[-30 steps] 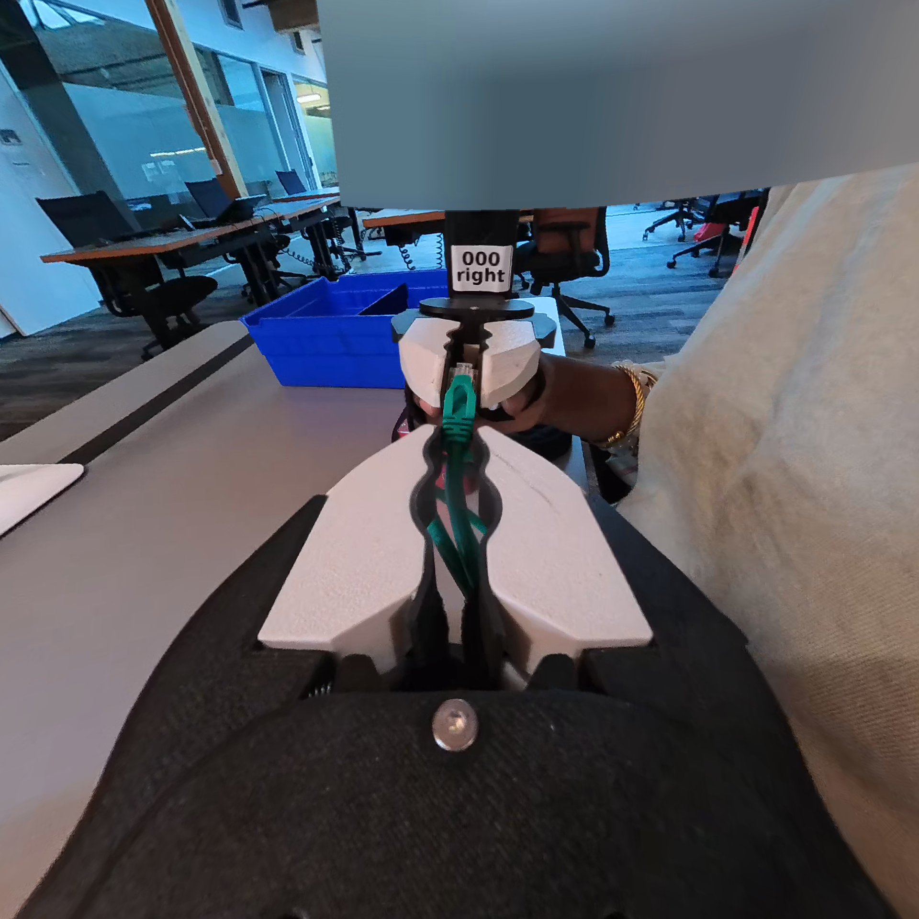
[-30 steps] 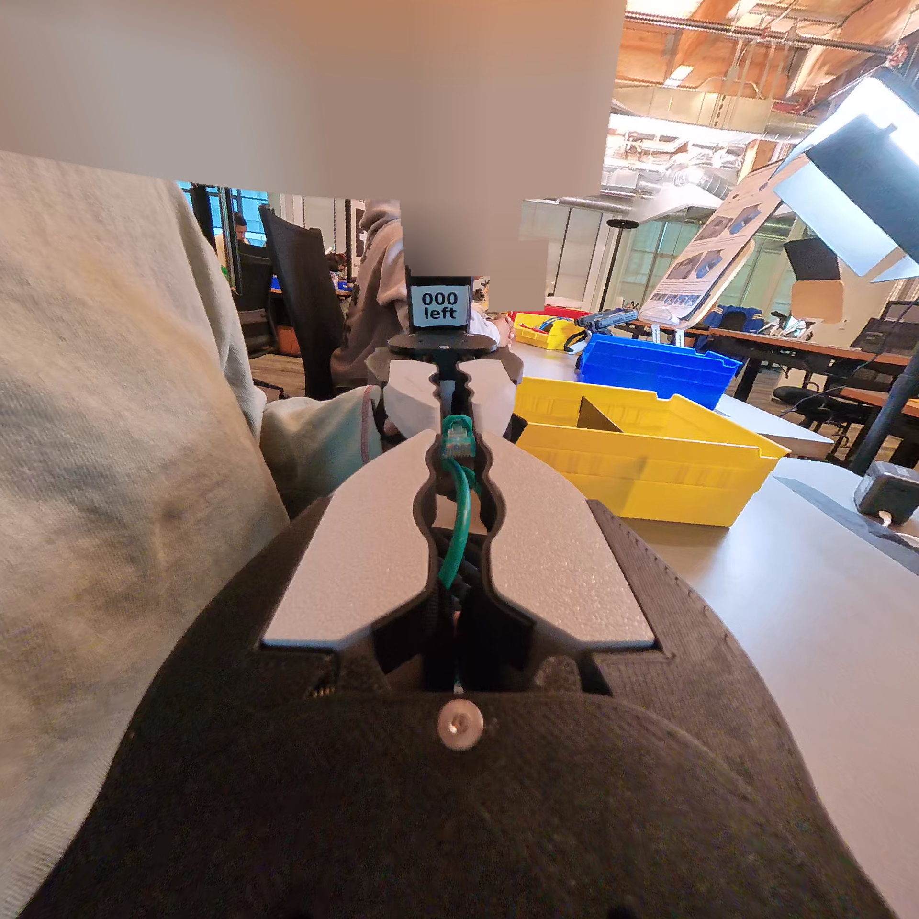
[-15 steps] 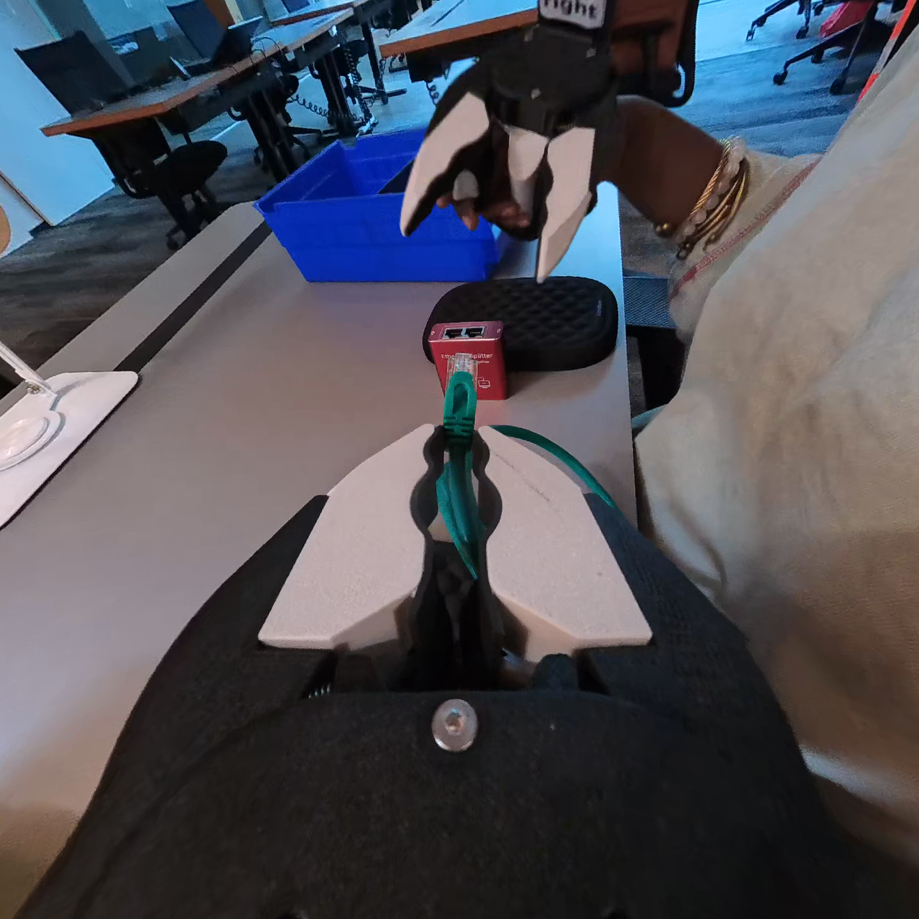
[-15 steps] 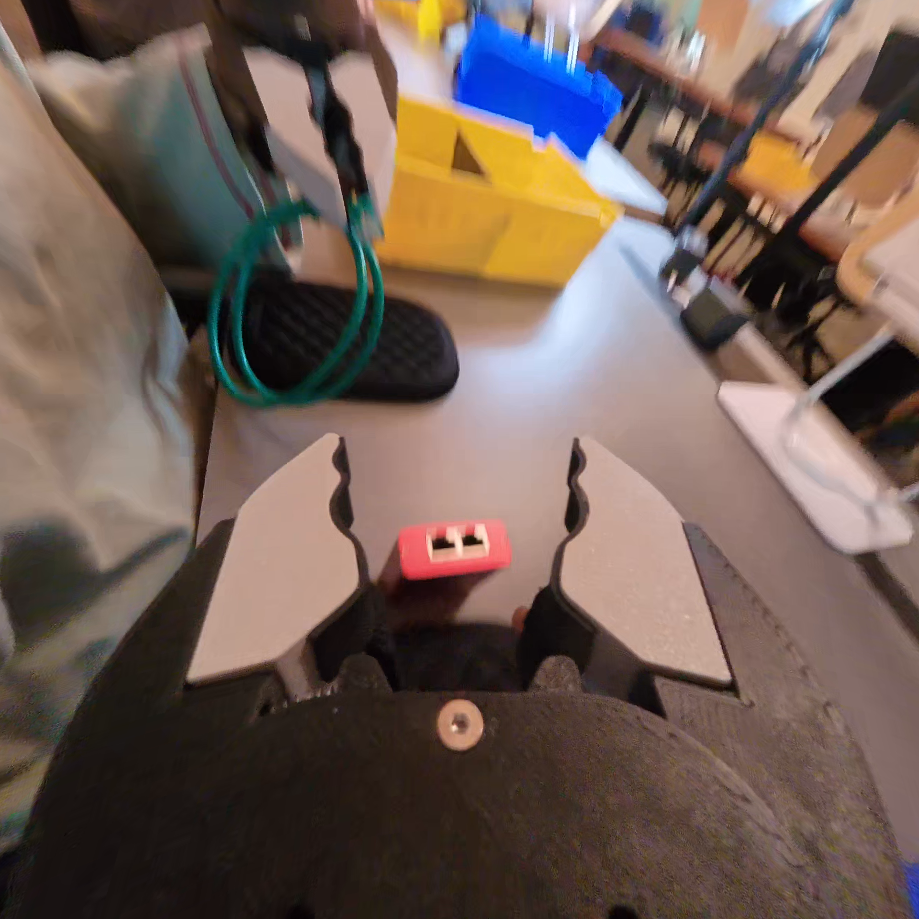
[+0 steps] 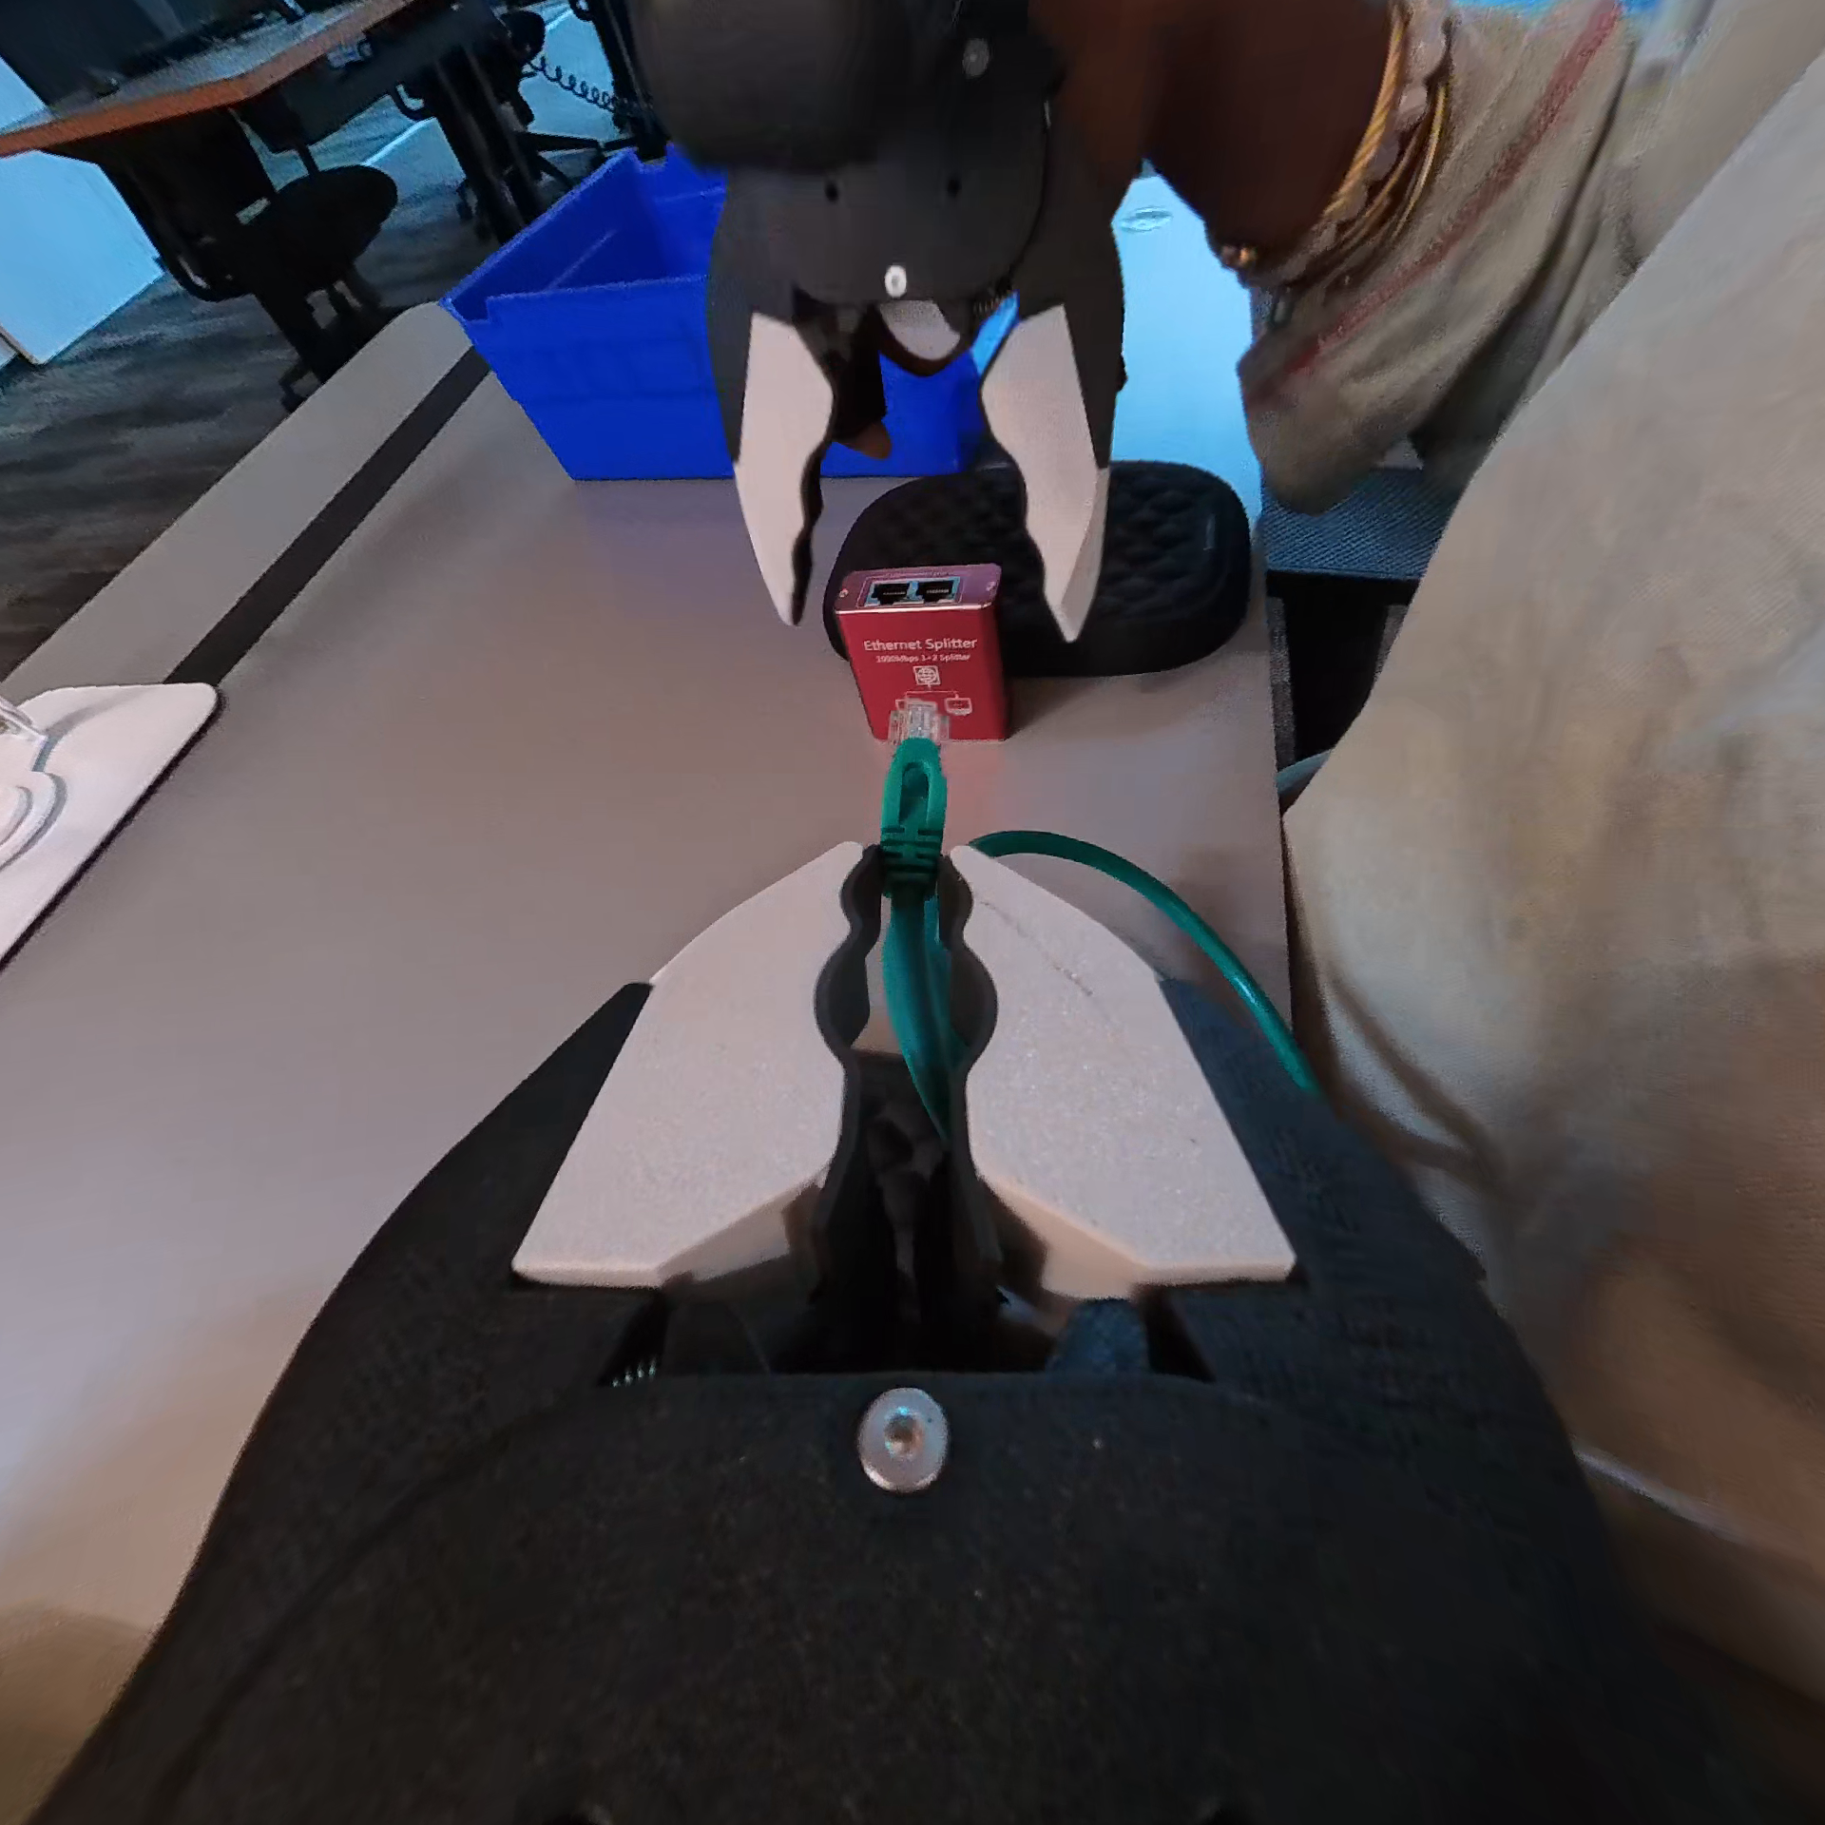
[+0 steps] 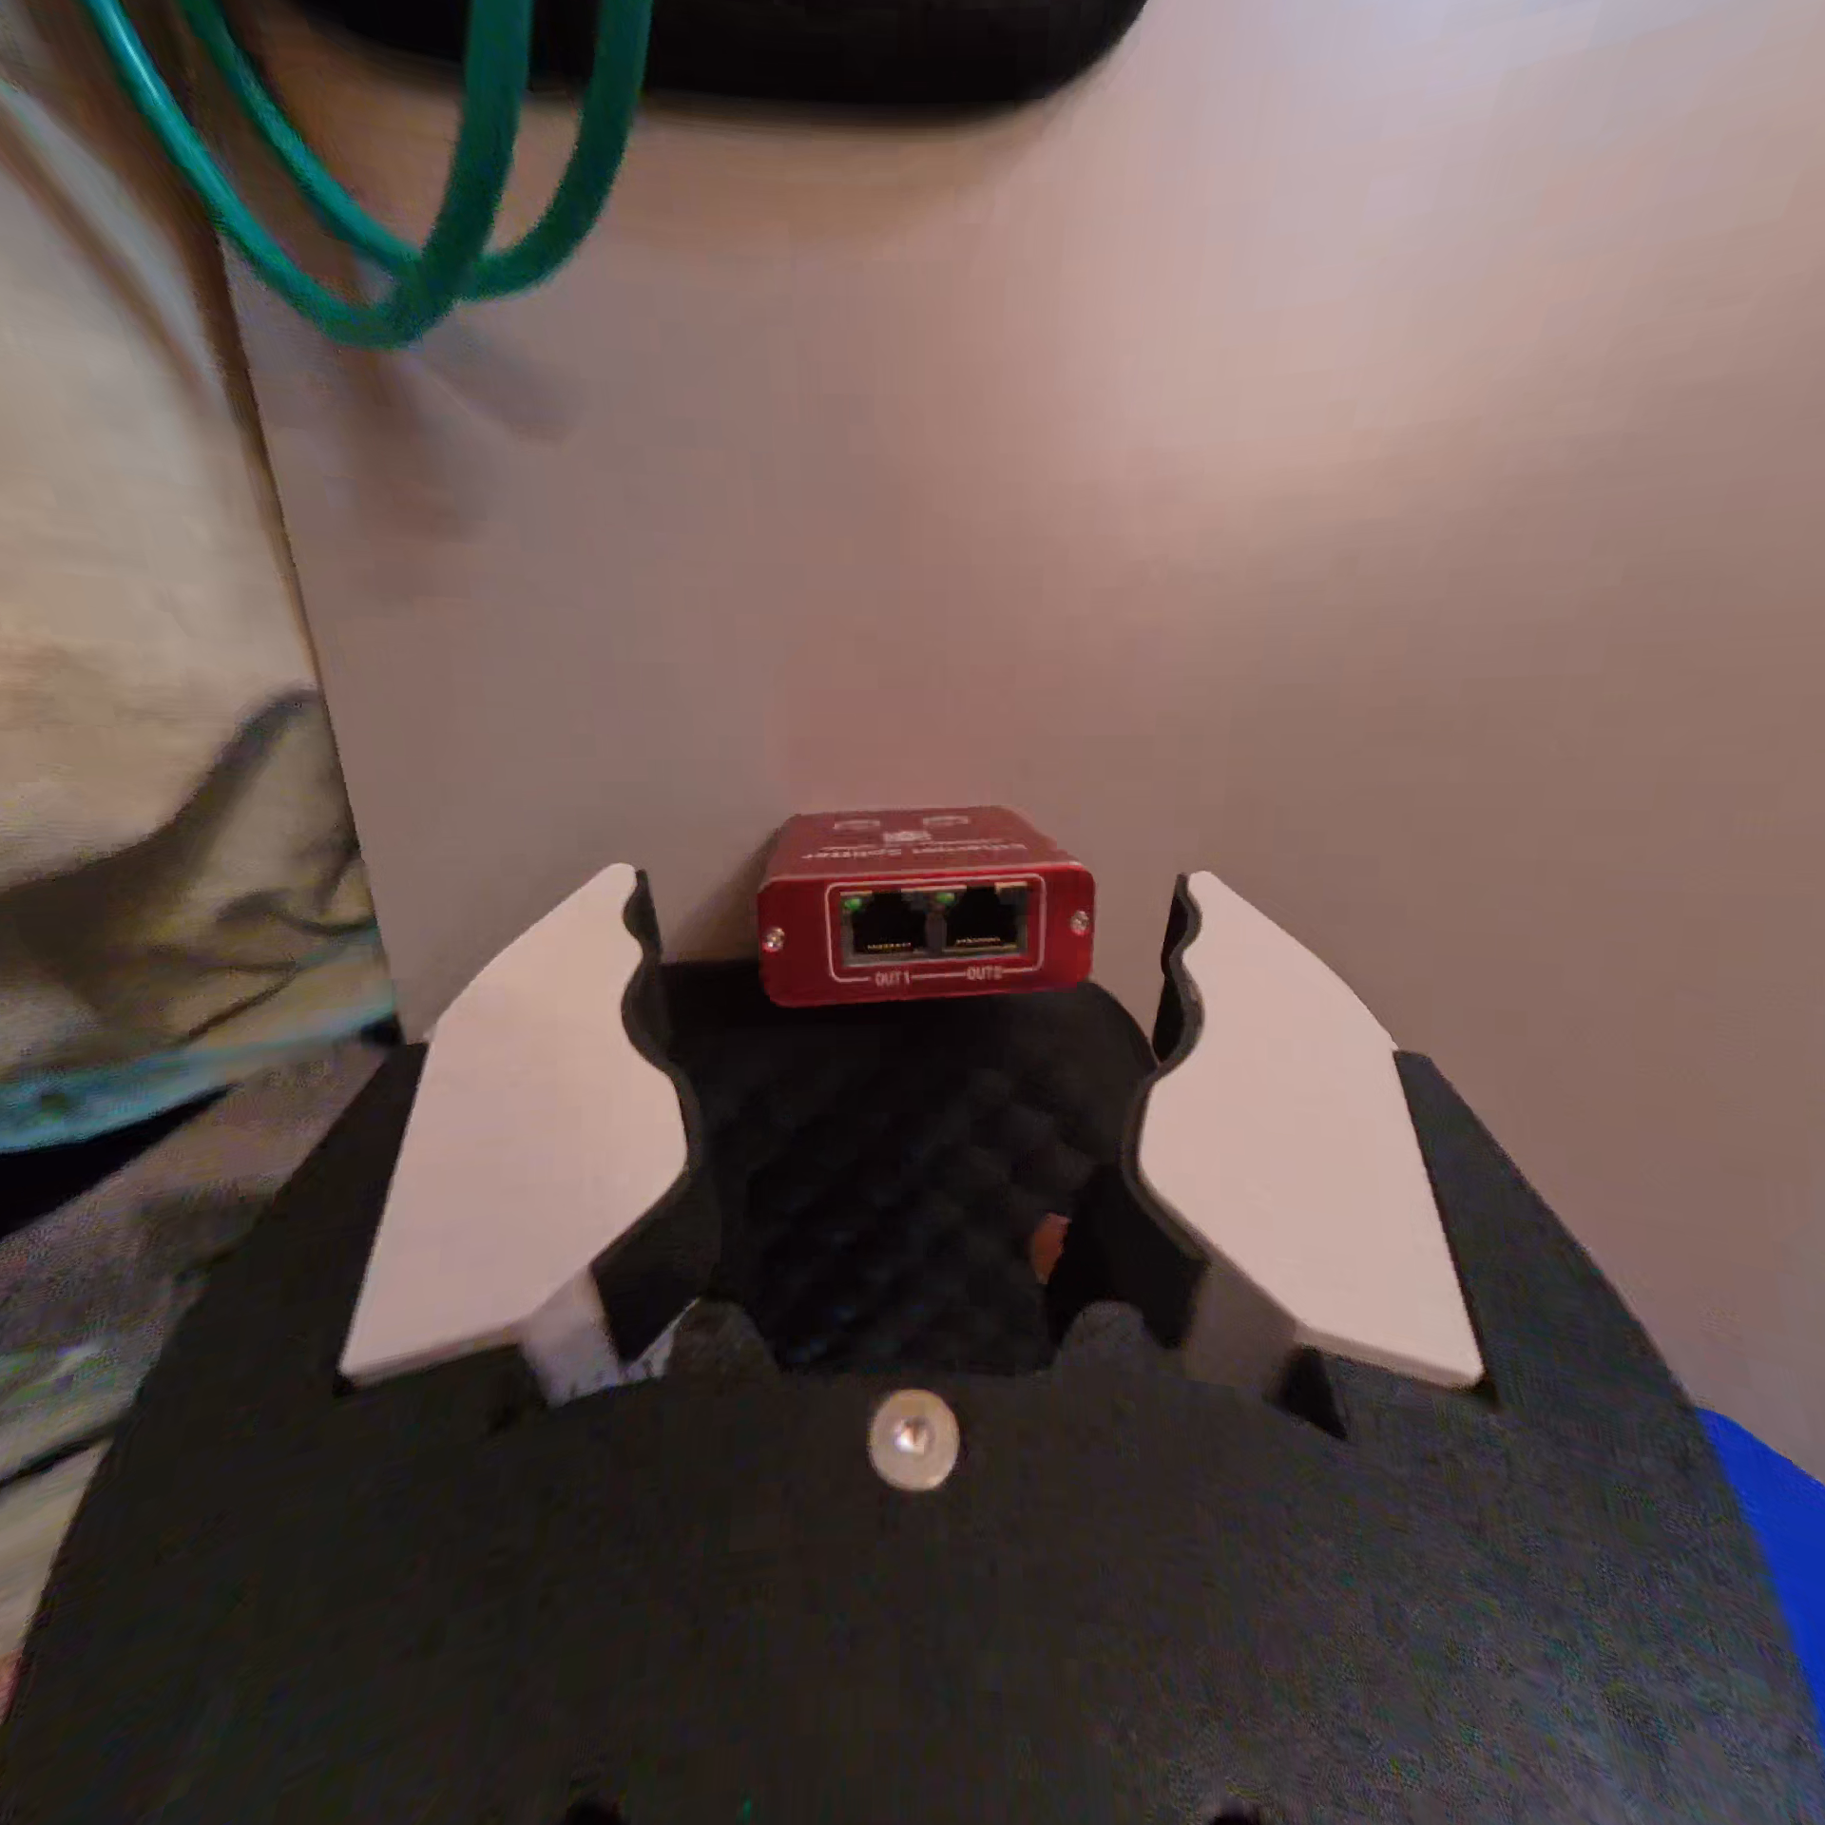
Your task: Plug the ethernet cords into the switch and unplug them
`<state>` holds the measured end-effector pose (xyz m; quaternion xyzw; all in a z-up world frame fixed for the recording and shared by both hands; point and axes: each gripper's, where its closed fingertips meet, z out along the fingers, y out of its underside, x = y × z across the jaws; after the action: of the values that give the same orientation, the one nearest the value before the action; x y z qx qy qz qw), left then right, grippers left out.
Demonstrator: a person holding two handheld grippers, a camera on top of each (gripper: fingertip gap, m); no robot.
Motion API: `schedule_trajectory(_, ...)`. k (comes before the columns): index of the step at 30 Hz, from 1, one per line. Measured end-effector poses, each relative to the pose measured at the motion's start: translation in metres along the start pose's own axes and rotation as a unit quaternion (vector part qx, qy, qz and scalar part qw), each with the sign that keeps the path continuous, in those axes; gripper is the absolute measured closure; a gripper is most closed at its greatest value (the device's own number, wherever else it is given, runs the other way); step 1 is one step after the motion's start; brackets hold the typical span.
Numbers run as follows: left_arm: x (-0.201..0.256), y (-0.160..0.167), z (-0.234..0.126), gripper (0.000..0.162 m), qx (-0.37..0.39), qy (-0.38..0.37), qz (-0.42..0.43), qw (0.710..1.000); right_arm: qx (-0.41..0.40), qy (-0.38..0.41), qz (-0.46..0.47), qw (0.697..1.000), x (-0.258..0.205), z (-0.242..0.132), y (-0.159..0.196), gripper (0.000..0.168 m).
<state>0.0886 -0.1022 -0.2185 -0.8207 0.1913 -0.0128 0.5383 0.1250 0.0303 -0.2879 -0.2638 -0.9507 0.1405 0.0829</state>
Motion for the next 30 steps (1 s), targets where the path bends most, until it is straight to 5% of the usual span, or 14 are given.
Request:
schedule_trajectory(4,0.001,0.000,-0.002,0.151,0.009,0.001,0.001,1.000,-0.103,-0.030,-0.009,0.994,0.001,0.014,0.014,0.068)
schedule_trajectory(11,-0.003,0.002,-0.005,0.152,0.023,-0.001,-0.005,1.000,-0.162,-0.066,0.000,0.985,-0.006,0.036,0.026,0.074)
schedule_trajectory(19,-0.006,0.007,-0.002,0.151,0.024,-0.002,-0.017,1.000,-0.111,-0.042,0.016,0.993,-0.001,0.040,0.022,0.076)
schedule_trajectory(22,-0.008,0.011,0.000,0.151,0.018,0.000,-0.031,0.999,-0.037,-0.040,0.011,0.998,-0.001,0.038,0.016,0.077)
schedule_trajectory(25,-0.012,0.018,0.002,0.151,0.006,0.001,-0.051,0.999,0.143,-0.052,0.039,0.988,-0.001,0.017,-0.012,0.077)
schedule_trajectory(30,-0.009,0.013,0.009,0.152,0.023,0.027,-0.078,0.996,0.504,-0.069,0.041,0.860,-0.009,-0.067,-0.068,0.078)
